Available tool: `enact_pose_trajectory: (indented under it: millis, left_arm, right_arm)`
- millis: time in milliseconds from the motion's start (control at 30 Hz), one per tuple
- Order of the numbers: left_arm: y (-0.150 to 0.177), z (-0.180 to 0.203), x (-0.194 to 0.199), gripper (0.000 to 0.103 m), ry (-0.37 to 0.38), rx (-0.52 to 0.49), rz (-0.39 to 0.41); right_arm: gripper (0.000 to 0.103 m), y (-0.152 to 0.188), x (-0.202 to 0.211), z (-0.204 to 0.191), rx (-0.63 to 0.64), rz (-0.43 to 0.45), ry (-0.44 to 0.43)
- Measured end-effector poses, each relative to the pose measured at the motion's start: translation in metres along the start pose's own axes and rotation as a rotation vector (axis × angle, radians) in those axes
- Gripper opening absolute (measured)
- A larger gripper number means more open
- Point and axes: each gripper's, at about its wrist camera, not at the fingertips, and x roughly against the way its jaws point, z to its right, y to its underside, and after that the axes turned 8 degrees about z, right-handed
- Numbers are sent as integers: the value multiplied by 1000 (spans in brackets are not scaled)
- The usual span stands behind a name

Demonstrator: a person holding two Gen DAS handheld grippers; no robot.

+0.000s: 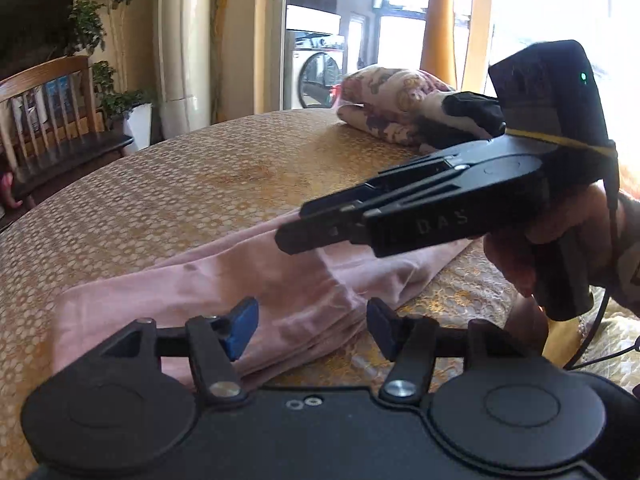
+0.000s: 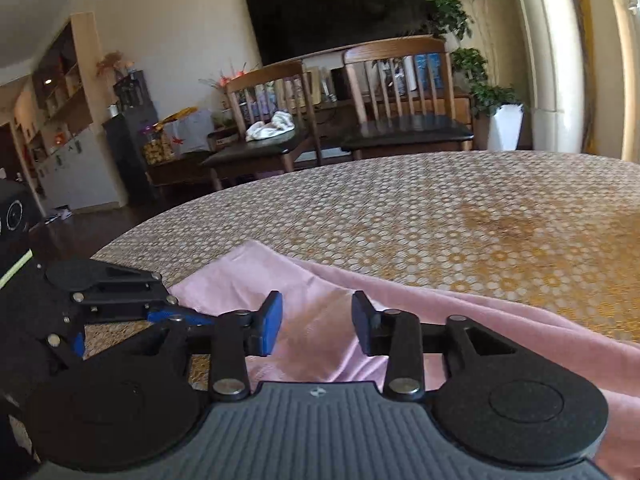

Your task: Fold clothes

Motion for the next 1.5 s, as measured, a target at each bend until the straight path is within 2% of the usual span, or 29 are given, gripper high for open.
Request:
enact_pose_trajectory:
  millis: [67, 200, 333, 433, 567, 733, 1033, 1133, 1233, 1300, 1367, 1500]
  left_arm:
    - [5, -19, 12, 103, -75, 26, -10]
    - [11, -61, 27, 103, -232, 68, -37]
    - [11, -99, 27, 103, -330, 111, -67]
    - [12, -124, 19, 103, -338, 189, -110]
    - [21, -145, 11, 103, -281, 338, -132]
    - [28, -156, 7, 103, -228, 454, -132]
    - [32, -149, 7, 103, -213, 492, -113]
    - [30, -140, 2, 103, -246, 475, -114]
    - [30, -140, 4, 103, -285, 509, -98]
    - [28, -140, 7, 103, -298, 534, -84]
    - [25, -137, 11, 103, -324, 548, -64]
    - [17, -138, 23, 103, -384, 573, -19]
  right_arm:
    - [52, 7, -12, -3, 33, -31, -6]
    - [52, 21, -35, -9, 98, -94, -19]
    - [53, 28, -30, -11, 110, -54, -19]
    - [53, 28, -29, -10, 111, -49, -21]
    - [53, 29, -28, -8, 107, -39, -22]
    - [53, 30, -26, -6, 101, -22, -26]
    - [53, 32, -24, -4, 88, 5, -28]
    - [53, 33, -23, -6, 96, 15, -26]
    - [56, 32, -19, -7, 106, 34, -15]
    - [65, 30, -12, -7, 97, 62, 7]
    - [69, 28, -1, -5, 76, 101, 34]
    - [69, 26, 20, 4, 63, 96, 78]
